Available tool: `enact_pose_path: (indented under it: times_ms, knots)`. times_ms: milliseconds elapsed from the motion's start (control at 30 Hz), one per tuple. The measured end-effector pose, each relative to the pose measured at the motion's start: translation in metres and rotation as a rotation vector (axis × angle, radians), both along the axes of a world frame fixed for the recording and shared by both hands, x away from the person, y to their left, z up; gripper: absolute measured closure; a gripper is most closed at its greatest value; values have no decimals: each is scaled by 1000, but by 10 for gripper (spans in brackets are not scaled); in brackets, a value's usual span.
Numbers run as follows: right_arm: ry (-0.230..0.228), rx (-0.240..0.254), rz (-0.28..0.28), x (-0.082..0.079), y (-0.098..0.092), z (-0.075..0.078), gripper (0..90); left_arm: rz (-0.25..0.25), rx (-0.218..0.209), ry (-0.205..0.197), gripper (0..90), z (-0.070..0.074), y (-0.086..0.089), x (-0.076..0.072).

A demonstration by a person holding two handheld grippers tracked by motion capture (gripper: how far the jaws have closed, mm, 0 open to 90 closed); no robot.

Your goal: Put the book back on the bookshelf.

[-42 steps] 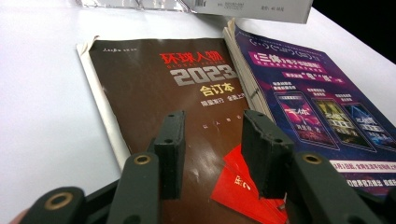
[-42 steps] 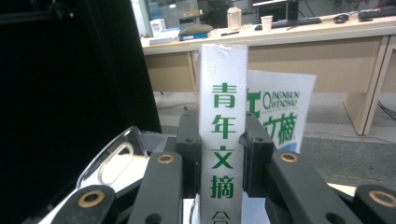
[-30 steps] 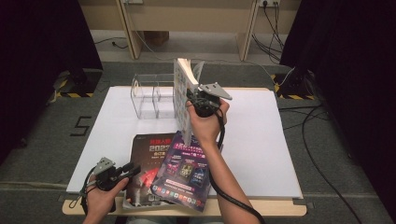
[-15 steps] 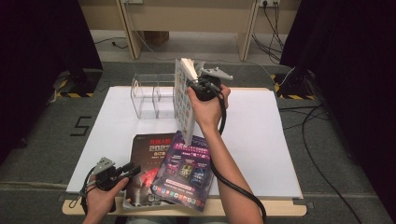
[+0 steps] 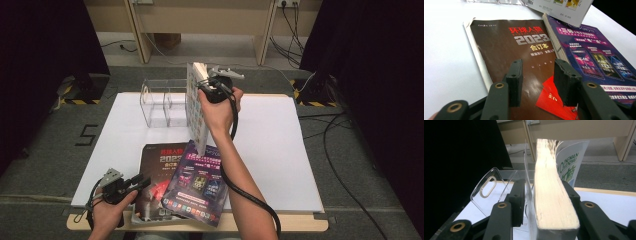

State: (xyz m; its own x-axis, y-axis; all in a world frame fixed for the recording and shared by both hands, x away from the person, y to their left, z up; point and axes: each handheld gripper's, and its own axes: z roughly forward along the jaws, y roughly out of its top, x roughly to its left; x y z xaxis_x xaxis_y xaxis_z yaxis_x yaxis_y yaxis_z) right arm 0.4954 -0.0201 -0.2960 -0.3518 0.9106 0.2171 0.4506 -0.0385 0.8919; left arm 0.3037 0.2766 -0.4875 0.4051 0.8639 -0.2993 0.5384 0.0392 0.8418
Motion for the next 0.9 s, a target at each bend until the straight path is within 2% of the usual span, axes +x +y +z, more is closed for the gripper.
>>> enact_pose_path:
  times_ms: [433,533,700,733,767,800,833,900]
  knots:
    - [11,-30,-12,5,8,-5,650,-5,-5,6,587,-1,0,1]
    - [21,-37,-17,10,9,-7,731,-6,-4,6,588,-1,1,1]
    - [6,-38,9,8,8,-7,742,-5,-8,8,588,-1,1,0]
    - [-26,-65,47,0,10,-3,743,-5,-10,9,588,-2,1,1]
    - [-26,-65,47,0,10,-3,743,-5,-10,9,588,-2,1,1]
    - [-56,-100,64,-10,14,2,744,-3,-9,9,588,-2,1,2]
    - [-65,-110,68,-14,16,5,744,-3,-9,9,588,-2,1,2]
    - [-73,-97,82,-21,14,10,744,-2,-11,7,588,-1,1,1]
